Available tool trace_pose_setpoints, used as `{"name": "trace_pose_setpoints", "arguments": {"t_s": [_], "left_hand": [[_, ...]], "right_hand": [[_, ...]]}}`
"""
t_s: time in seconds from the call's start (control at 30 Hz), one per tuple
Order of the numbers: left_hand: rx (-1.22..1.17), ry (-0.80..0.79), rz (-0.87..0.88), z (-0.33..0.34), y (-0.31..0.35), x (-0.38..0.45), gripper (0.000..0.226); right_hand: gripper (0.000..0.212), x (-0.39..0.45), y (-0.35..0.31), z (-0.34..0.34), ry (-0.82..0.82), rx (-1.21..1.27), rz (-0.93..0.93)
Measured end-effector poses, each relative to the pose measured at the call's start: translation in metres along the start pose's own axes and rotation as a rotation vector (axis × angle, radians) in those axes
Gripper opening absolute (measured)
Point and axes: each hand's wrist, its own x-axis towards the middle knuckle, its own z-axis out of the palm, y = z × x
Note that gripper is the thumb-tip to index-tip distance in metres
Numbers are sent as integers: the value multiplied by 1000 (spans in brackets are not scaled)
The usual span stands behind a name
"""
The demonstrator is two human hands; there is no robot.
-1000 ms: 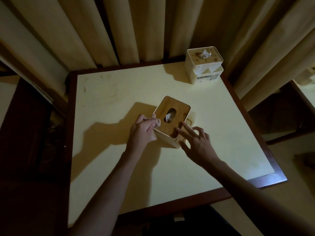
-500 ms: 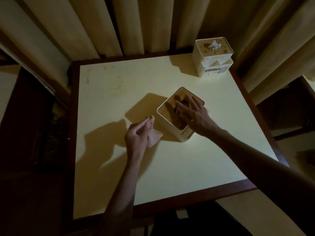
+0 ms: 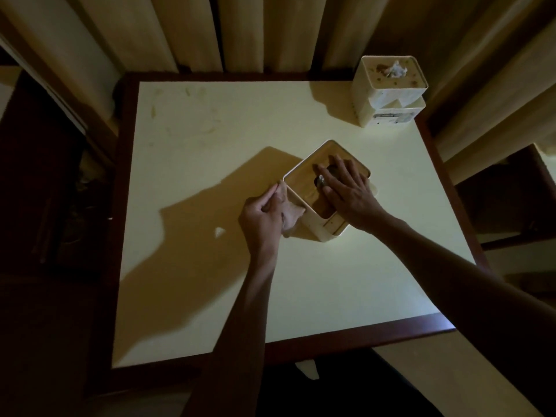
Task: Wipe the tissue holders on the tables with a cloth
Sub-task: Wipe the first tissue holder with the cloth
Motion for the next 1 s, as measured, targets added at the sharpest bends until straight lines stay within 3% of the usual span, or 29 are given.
{"name": "trace_pose_setpoints", "arguments": {"t_s": [0.2, 0.47, 0.63, 0.73, 0.87, 1.0], "left_hand": [[39, 46, 67, 13, 0, 0, 33], [77, 95, 236, 25, -3, -9, 20], [111, -41, 180, 48, -2, -61, 35], [204, -61, 275, 52, -4, -77, 41], [30, -68, 189, 35, -1, -62, 28], [164, -40, 261, 24, -13, -13, 21]], "right_hand": [[51, 4, -4, -7, -76, -44, 43], [51, 5, -4, -6, -78, -101, 48], [74, 3, -1, -4, -60, -92, 22], [67, 4, -1, -4, -70, -81, 20], [51, 3, -1, -6, -69, -62, 40], [62, 5, -3, -6, -81, -79, 34]]}}
